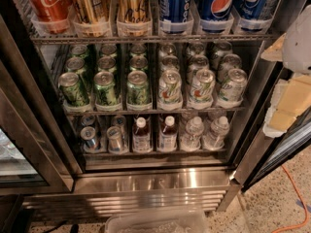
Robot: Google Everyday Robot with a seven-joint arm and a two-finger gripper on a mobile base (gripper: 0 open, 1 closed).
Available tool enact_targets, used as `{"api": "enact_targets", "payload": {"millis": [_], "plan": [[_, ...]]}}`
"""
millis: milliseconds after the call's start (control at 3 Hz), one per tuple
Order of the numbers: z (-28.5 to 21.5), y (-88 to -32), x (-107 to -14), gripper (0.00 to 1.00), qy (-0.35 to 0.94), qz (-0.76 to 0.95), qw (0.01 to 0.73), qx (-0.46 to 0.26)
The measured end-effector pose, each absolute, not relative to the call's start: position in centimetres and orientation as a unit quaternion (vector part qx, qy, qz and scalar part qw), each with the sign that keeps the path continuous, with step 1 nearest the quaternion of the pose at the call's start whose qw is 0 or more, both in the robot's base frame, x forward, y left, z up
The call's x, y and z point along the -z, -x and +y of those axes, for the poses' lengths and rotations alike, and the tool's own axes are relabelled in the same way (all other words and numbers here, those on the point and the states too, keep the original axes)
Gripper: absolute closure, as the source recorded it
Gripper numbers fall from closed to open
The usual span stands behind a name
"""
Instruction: Pick green can from middle shelf of fridge
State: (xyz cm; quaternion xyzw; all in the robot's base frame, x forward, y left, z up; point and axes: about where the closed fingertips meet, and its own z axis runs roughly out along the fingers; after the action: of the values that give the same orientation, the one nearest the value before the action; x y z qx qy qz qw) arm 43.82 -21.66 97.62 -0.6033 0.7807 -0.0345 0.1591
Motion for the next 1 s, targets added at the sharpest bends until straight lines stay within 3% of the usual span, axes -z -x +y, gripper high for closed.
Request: {"api": "enact_targets", "payload": {"millis": [1000], "plan": [[-19.8, -43.6, -95.3, 0.00, 0.603, 0.773, 0.196, 0.018]]}}
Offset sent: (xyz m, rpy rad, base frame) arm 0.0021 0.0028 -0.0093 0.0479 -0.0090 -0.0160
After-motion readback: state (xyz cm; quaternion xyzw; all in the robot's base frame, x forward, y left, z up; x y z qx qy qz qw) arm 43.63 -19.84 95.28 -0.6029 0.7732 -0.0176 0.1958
